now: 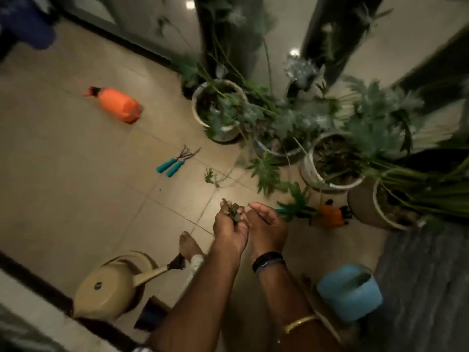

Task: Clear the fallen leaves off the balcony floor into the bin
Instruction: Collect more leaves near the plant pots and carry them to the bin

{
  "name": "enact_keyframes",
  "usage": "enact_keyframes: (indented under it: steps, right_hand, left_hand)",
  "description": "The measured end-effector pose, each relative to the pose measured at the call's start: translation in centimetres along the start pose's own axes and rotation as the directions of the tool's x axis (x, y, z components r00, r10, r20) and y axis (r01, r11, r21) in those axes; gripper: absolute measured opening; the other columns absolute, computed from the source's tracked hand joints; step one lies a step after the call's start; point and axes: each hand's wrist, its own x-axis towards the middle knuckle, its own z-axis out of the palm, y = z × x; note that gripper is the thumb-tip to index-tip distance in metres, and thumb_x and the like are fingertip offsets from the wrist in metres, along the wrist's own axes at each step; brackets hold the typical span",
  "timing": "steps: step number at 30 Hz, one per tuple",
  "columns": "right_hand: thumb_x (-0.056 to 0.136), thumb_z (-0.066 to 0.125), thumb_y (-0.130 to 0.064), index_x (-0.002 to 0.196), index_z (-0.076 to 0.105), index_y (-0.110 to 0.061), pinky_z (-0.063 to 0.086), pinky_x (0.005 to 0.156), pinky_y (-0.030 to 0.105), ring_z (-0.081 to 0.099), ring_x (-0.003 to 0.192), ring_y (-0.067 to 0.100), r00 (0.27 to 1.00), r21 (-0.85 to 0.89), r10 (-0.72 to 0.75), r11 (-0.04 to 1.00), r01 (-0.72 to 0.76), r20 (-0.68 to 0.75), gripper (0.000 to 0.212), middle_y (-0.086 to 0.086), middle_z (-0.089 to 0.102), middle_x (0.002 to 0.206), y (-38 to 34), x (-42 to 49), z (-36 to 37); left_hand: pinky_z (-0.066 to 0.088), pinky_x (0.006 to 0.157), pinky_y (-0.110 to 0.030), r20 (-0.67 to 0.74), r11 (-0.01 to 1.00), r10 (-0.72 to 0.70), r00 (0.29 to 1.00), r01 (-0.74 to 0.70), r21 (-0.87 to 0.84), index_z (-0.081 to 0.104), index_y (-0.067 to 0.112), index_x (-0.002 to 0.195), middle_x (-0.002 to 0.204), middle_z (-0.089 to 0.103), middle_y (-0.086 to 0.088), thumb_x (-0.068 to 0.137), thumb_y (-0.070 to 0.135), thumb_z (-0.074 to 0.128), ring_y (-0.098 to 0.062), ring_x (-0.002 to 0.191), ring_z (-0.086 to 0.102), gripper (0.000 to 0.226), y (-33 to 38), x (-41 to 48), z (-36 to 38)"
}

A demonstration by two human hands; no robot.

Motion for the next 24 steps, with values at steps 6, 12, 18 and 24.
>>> enact_keyframes:
  steps: [6, 12, 18, 24]
  right_hand:
    - [0.077, 0.072, 0.013, 0.083, 0.074, -0.010, 0.060, 0.078, 0.036, 0.073, 0.079, 0.023, 0.990, -0.030, -0.033, 0.999, 0.037, 0.136, 0.023, 0.011, 0.076, 0.081, -6.9, -11.7, 10.8]
    - [0.080, 0.068, 0.016, 0.084, 0.071, -0.005, 0.059, 0.065, 0.025, 0.070, 0.071, 0.020, 0.953, -0.010, -0.048, 0.999, 0.053, 0.300, 0.022, 0.014, 0.073, 0.079, -10.6, -20.3, 22.0]
    - [0.080, 0.070, 0.014, 0.080, 0.072, -0.009, 0.057, 0.064, 0.025, 0.068, 0.069, 0.017, 0.897, -0.031, -0.111, 0.990, 0.137, 0.428, 0.023, 0.008, 0.072, 0.074, -13.4, -25.0, 33.6]
    - [0.079, 0.074, 0.008, 0.079, 0.075, -0.018, 0.057, 0.070, 0.030, 0.070, 0.076, 0.019, 0.798, -0.063, -0.217, 0.951, 0.303, 0.563, 0.026, 0.011, 0.075, 0.084, -16.1, -26.1, 45.3]
  left_hand:
    - [0.044, 0.043, -0.019, 0.043, 0.986, 0.074, 0.996, -0.066, -0.154, 0.051, 0.013, 0.079, 0.048, 0.051, 0.000, 0.105, 0.022, 0.045, -0.011, 0.039, 0.044, 0.027, 13.8, -9.2, 1.8]
    - [0.052, 0.054, -0.027, 0.023, 0.965, 0.175, 0.984, -0.167, -0.202, 0.058, 0.007, 0.093, 0.079, 0.057, -0.009, 0.103, 0.018, 0.050, -0.016, 0.063, 0.054, 0.017, 27.1, -14.7, 2.1]
    - [0.045, 0.057, -0.025, 0.012, 0.907, 0.287, 0.958, -0.268, -0.324, 0.053, 0.013, 0.078, 0.063, 0.052, -0.002, 0.103, 0.016, 0.047, -0.013, 0.059, 0.049, 0.027, 39.7, -18.0, 4.7]
    - [0.051, 0.087, -0.039, 0.049, 0.889, 0.369, 0.928, -0.337, -0.309, 0.058, 0.006, 0.086, 0.080, 0.059, -0.014, 0.100, 0.021, 0.049, -0.027, 0.078, 0.058, 0.022, 50.5, -18.7, 8.0]
